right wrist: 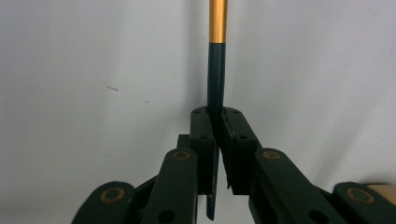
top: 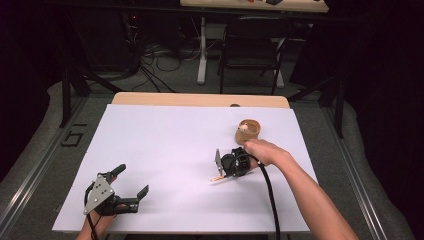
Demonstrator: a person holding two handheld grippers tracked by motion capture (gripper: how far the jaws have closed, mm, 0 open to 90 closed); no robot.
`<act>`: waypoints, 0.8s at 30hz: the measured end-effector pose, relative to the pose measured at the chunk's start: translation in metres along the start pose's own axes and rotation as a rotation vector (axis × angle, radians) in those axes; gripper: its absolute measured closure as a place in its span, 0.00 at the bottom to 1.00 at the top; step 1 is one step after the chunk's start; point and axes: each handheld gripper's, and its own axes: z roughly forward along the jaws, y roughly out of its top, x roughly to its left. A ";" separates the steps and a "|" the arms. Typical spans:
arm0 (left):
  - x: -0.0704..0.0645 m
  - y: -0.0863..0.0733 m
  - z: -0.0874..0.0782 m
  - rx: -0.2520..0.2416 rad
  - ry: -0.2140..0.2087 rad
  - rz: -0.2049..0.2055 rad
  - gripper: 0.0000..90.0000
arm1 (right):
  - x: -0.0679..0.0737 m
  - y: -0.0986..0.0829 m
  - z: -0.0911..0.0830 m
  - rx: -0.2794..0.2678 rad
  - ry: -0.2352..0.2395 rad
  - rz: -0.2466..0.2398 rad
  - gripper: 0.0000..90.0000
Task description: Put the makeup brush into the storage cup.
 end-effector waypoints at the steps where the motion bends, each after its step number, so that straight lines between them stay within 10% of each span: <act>1: 0.000 0.000 0.000 0.001 -0.001 0.001 0.00 | 0.000 -0.001 0.000 -0.019 0.001 0.010 0.93; 24: 0.000 0.000 0.000 0.001 -0.001 0.001 0.00 | 0.002 -0.012 -0.012 -0.099 -0.050 0.128 0.93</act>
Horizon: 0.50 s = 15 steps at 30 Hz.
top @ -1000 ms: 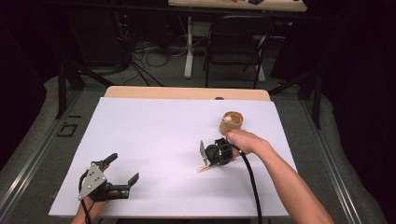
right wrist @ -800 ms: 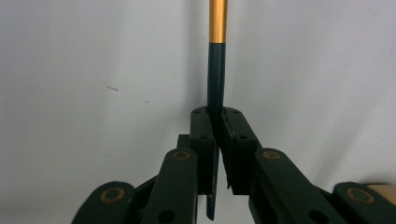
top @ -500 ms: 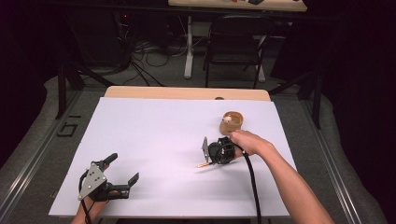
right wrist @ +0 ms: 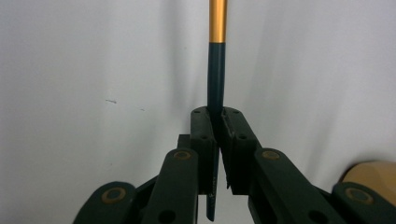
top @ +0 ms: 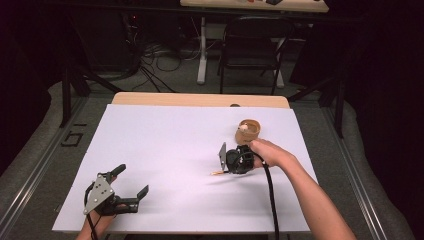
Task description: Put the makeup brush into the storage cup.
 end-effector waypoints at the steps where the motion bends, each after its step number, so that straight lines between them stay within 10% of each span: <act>1: 0.000 0.000 0.000 0.000 0.000 0.000 0.00 | 0.000 -0.001 -0.001 -0.009 0.000 0.007 0.93; 15: 0.000 0.000 0.001 0.005 -0.002 0.004 0.00 | 0.000 -0.013 -0.018 -0.123 -0.061 0.155 0.93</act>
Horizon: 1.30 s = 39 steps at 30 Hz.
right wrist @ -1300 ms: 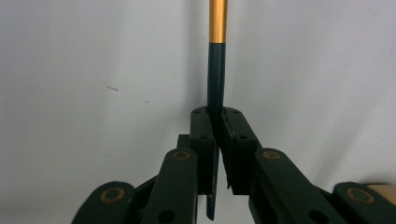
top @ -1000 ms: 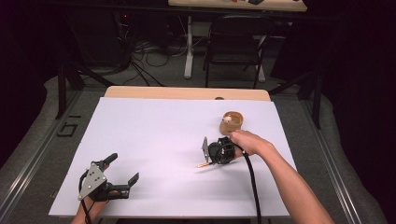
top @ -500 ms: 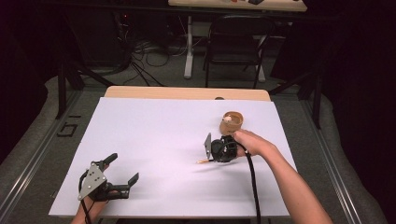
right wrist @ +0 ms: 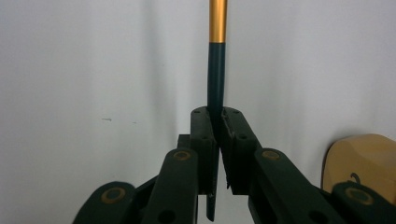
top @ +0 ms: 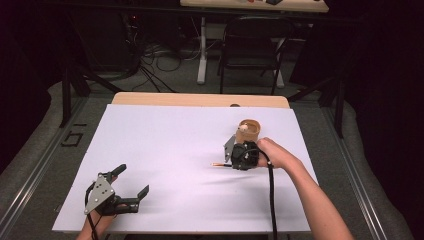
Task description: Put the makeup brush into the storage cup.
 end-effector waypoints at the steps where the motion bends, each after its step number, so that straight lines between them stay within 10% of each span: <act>1: 0.000 0.000 0.000 0.000 0.001 -0.002 0.00 | 0.000 0.000 -0.001 -0.008 -0.003 0.002 0.93; 20: 0.000 0.000 0.000 0.000 0.001 -0.002 0.00 | 0.003 -0.019 -0.029 -0.262 -0.086 0.191 0.93; 39: 0.001 0.000 0.000 0.000 0.006 -0.003 0.00 | 0.019 -0.038 -0.020 -0.513 -0.297 0.439 0.93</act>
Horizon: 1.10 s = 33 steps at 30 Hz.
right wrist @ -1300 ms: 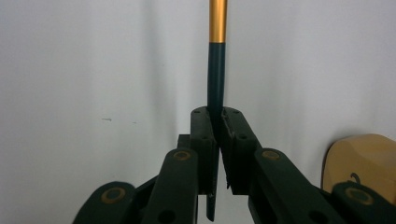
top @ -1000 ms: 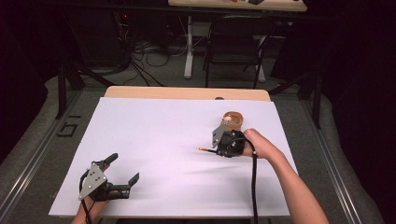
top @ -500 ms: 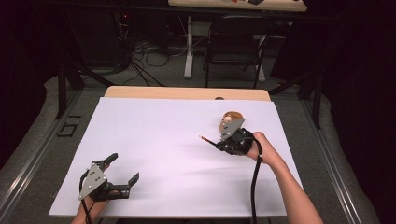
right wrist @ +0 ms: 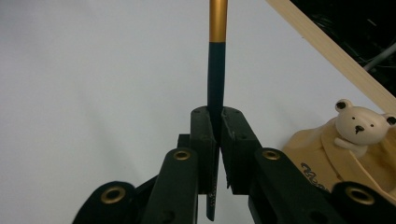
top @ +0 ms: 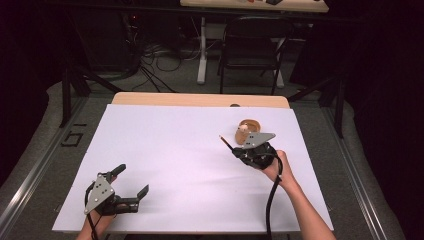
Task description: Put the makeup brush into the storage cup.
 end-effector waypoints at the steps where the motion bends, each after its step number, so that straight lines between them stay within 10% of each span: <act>1: 0.000 0.000 0.000 0.000 0.000 0.001 0.00 | 0.001 0.000 0.000 0.017 -0.009 0.000 0.93; 33: 0.000 0.001 0.000 0.003 -0.007 0.011 0.00 | 0.005 -0.017 -0.006 -0.148 -0.132 0.174 0.93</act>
